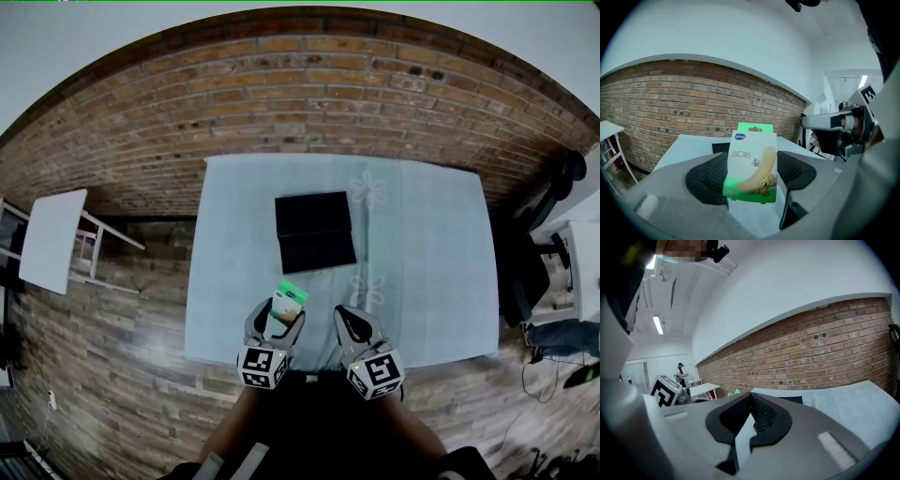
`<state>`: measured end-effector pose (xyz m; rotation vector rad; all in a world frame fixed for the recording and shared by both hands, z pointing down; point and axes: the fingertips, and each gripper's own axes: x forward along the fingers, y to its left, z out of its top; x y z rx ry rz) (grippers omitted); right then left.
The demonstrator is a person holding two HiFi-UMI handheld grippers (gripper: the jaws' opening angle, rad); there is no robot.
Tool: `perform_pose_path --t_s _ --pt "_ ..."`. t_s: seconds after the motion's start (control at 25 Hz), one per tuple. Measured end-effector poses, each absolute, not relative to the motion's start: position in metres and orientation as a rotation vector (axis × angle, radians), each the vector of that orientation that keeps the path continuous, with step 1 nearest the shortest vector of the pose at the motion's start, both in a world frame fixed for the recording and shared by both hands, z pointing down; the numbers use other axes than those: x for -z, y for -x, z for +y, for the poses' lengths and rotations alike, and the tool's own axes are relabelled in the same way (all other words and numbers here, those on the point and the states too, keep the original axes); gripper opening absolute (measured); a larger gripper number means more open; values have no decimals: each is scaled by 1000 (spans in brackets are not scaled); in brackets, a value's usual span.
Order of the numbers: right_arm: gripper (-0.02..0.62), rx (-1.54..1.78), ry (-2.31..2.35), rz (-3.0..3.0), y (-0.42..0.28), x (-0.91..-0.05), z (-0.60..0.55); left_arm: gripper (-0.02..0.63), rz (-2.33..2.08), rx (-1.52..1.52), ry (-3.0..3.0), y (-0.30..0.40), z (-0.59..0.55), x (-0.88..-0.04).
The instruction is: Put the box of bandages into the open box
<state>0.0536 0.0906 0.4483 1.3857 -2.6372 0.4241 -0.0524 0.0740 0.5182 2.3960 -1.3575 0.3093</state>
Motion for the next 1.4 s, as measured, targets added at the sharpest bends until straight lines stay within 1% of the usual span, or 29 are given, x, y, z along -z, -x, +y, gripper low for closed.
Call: perform_pose_path --t_s 0.76,1.16,1.4 --pt "0 -458 -1333 -2723 -112 -444 114 341 -1455 -356 -2419 1 96 -507" --pt "0 -475 -1375 -2688 -125 -455 81 341 -1431 -386 -2423 -6 58 -523" --pt "0 -491 -1388 -2659 -129 -463 58 341 -1378 -477 -2454 -6 31 -537"
